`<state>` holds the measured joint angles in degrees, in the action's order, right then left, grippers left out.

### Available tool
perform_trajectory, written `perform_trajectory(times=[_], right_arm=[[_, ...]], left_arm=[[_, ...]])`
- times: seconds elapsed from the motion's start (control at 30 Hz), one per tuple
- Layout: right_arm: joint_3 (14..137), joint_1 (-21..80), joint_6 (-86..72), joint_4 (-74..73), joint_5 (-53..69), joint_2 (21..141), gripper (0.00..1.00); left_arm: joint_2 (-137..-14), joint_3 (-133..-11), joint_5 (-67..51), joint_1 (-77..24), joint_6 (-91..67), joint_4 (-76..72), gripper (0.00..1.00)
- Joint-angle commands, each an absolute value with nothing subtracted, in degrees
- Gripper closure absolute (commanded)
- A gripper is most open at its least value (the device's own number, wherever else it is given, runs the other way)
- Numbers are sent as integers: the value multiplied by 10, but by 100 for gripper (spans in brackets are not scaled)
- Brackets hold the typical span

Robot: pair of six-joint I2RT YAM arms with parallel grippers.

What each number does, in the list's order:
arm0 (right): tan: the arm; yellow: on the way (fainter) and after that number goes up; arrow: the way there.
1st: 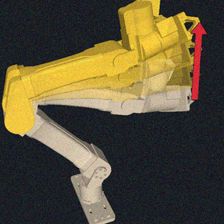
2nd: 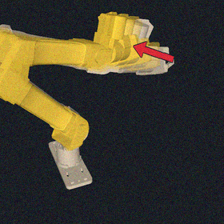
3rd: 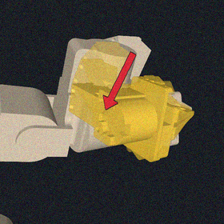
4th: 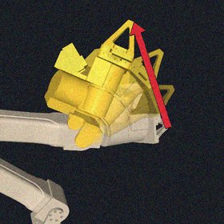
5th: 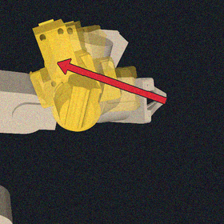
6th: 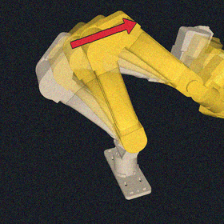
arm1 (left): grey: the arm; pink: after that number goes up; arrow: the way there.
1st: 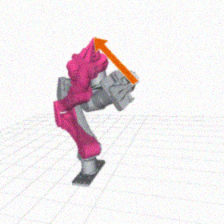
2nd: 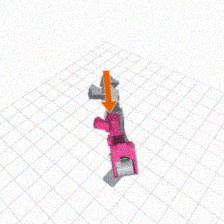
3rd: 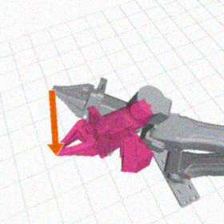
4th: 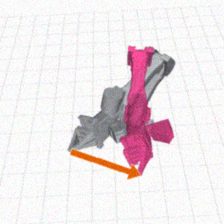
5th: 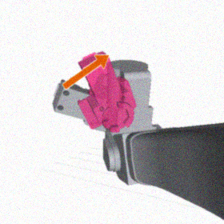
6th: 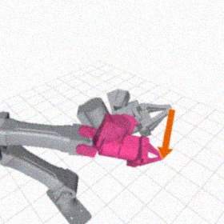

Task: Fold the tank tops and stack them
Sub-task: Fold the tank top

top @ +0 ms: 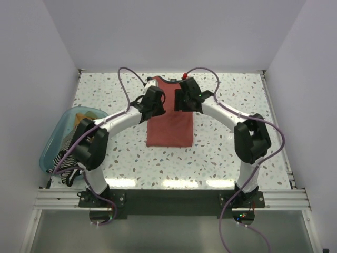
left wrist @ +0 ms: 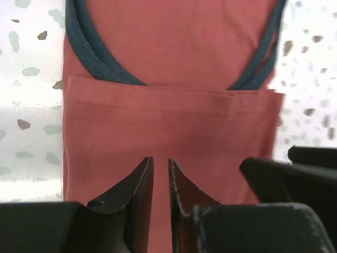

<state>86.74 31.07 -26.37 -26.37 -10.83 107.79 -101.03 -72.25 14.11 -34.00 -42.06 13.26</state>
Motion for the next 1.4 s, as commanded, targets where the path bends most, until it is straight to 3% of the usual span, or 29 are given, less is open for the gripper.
perform_trajectory(times=[0.0, 0.17, 0.47, 0.97, 1.13, 1.23, 1.37], right_arm=[[865, 311, -292, -220, -64, 1128, 36], [831, 313, -303, -186, -52, 1162, 36], [669, 327, -323, -138, -46, 1107, 36], [461, 374, -355, -156, -69, 882, 33], [495, 373, -349, -227, -116, 807, 17], [524, 360, -349, -277, -145, 768, 15], [496, 328, -364, -326, -115, 701, 15]], left_arm=[[-1078, -758, 152, -334, -376, 133, 78], [-1115, -736, 149, -329, -370, 113, 80], [-1048, -565, 118, -352, -432, 38, 80], [-888, -422, 120, -441, -529, 68, 79], [-824, -457, 131, -440, -503, 112, 67], [-783, -475, 146, -440, -511, 159, 52], [-723, -454, 159, -437, -559, 242, 42]])
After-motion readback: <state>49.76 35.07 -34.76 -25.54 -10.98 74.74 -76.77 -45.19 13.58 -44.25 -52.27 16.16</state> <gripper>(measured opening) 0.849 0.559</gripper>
